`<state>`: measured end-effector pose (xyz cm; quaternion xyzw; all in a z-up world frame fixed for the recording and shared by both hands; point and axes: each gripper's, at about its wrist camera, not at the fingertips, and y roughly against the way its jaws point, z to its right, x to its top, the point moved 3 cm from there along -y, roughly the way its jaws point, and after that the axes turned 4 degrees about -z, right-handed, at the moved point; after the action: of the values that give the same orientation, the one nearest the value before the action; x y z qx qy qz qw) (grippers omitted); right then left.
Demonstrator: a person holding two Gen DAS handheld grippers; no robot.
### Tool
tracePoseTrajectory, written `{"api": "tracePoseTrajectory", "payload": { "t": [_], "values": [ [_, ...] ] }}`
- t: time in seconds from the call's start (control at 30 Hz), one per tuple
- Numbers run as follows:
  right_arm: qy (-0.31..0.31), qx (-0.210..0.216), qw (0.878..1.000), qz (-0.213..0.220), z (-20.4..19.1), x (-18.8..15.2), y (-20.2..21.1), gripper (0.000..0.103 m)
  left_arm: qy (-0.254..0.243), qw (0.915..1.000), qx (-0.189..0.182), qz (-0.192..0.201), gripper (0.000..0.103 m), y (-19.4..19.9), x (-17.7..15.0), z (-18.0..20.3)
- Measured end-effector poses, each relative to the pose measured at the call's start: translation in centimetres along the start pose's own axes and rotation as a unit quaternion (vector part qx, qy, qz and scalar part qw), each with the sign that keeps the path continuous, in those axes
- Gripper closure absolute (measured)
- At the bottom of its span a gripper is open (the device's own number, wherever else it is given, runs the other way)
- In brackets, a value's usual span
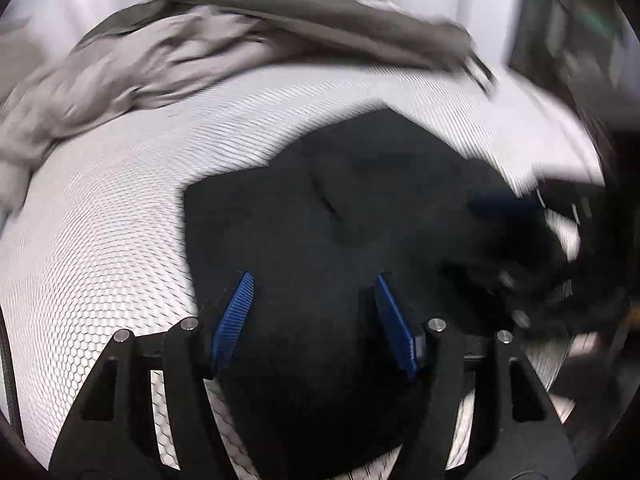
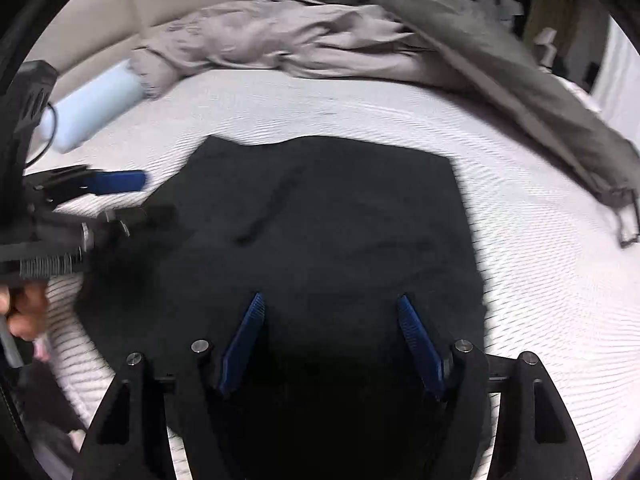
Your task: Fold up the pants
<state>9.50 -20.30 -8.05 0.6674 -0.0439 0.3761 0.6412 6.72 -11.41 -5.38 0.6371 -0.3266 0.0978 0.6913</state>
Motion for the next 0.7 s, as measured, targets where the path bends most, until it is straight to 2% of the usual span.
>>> {"api": "tracePoseTrajectory", "payload": {
  "t": [0.03, 0.13, 0.23, 0.27, 0.33, 0.37, 0.43, 0.47, 0.53, 0.57, 0.6, 0.63, 0.67, 0.7],
  "values": [
    [0.010, -0.013, 1.000, -0.010, -0.2, -0.9, -0.4, 0.031, -0.011, 0.9998, 0.007, -0.014, 0.041, -0.7, -0.6, 0.3],
    [0.019, -0.029, 0.999, -0.014, 1.3, -1.2, -1.3, 0.032, -0.019, 0.9996, 0.021, -0.003, 0.034, -0.2, -2.1, 0.1],
    [0.001, -0.072, 0.997, -0.006, 3.3, -2.1, 0.7, 0.033, 0.004, 0.9998, 0.016, -0.006, 0.034, 1.6, -3.0, -1.3],
    [-0.017, -0.078, 0.997, -0.002, 4.5, -2.7, 1.6, 0.032, 0.017, 0.9995, 0.025, -0.003, 0.034, 2.7, -3.5, -2.2],
    [-0.076, -0.042, 0.996, 0.018, 7.5, -4.0, 3.2, 0.028, 0.050, 0.9976, 0.048, 0.003, 0.034, 3.7, -4.6, -3.8],
    [-0.107, -0.023, 0.994, 0.026, 8.8, -4.6, 3.5, 0.026, 0.066, 0.9967, 0.048, 0.002, 0.034, 3.6, -4.8, -4.7],
    [-0.173, 0.043, 0.983, 0.035, 11.0, -5.8, 3.1, 0.026, 0.115, 0.9933, 0.002, -0.002, 0.042, 3.2, -5.7, -6.1],
    [-0.208, 0.097, 0.973, 0.032, 12.0, -6.5, 2.4, 0.026, 0.126, 0.9919, -0.013, -0.008, 0.044, 2.2, -5.4, -7.3],
    [-0.260, 0.164, 0.951, 0.029, 13.1, -7.6, 1.1, 0.027, 0.156, 0.9861, -0.056, -0.007, 0.060, 1.4, -5.9, -8.0],
    [-0.265, 0.176, 0.947, 0.034, 13.3, -7.7, 1.0, 0.033, 0.162, 0.9841, -0.072, -0.007, 0.065, 1.4, -5.9, -7.9],
    [-0.267, 0.194, 0.943, 0.037, 13.2, -7.6, 1.1, 0.049, 0.164, 0.9834, -0.077, -0.006, 0.069, 1.5, -5.9, -7.8],
    [-0.272, 0.211, 0.938, 0.039, 13.1, -7.6, 1.2, 0.056, 0.166, 0.9835, -0.072, -0.005, 0.069, 1.4, -5.6, -7.8],
    [-0.274, 0.210, 0.937, 0.043, 13.4, -6.8, 0.9, 0.066, 0.167, 0.9838, -0.065, -0.003, 0.069, 1.2, -5.3, -7.9],
    [-0.268, 0.195, 0.942, 0.049, 13.0, -6.5, 1.0, 0.075, 0.169, 0.9840, -0.057, -0.002, 0.069, 0.9, -5.0, -8.0]
  ]
}}
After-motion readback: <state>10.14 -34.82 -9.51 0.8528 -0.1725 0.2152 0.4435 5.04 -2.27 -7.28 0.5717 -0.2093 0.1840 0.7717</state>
